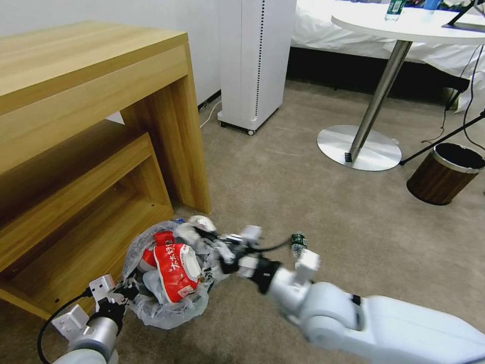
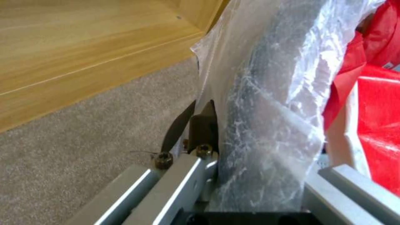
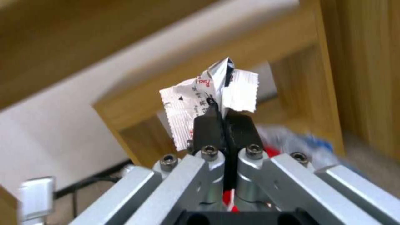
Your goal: Pick up the trash bin and place the garbage on the floor into it.
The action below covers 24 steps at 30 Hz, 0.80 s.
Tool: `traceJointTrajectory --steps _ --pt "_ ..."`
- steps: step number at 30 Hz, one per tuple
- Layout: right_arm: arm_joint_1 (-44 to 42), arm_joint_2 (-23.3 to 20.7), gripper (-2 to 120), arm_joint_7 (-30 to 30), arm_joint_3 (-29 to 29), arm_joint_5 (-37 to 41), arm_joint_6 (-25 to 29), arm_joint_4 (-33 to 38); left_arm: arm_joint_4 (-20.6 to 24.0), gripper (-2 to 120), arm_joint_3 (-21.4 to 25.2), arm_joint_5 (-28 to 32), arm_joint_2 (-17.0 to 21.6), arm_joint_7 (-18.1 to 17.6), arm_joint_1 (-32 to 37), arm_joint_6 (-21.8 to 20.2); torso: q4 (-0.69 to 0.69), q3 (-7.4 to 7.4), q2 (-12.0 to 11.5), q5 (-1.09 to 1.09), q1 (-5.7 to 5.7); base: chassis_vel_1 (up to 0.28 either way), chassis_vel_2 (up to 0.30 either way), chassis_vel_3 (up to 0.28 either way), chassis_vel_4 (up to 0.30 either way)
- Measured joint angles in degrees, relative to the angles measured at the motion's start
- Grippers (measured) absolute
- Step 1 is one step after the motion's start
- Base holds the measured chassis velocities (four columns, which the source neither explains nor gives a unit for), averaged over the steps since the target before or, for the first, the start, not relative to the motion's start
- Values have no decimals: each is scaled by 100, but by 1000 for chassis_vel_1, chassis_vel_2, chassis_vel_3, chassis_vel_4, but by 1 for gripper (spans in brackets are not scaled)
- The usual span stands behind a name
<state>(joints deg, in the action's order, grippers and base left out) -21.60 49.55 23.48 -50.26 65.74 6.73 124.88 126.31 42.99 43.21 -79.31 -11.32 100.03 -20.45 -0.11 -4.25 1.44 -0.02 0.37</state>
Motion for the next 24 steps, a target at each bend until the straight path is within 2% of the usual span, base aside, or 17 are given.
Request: traceJointTrajectory --steps 2,4,6,20,21,24 --pt "202 204 0 464 -229 186 -262 -72 36 0 10 -33 -66 3 16 0 0 0 0 1 0 0 0 0 0" --pt "233 256 0 572 -278 205 -333 -107 47 0 10 -46 -88 5 21 0 -1 0 0 1 0 0 0 0 0" --pt "280 473 0 956 -398 378 -582 -216 70 0 8 -107 -184 26 46 1 -1 0 0 1 0 0 0 0 0" --pt "160 1347 0 1680 -884 485 -1087 -844 137 0 76 -210 -338 70 152 35 -2 1 0 2 0 0 0 0 0" --pt "84 1630 0 1785 -920 465 -1139 -1041 123 0 69 -241 -359 88 160 42 -2 0 0 2 0 0 0 0 0" --pt "62 1761 0 1857 -924 470 -1160 -1128 111 0 69 -247 -359 96 170 47 -1 0 0 1 0 0 0 0 0"
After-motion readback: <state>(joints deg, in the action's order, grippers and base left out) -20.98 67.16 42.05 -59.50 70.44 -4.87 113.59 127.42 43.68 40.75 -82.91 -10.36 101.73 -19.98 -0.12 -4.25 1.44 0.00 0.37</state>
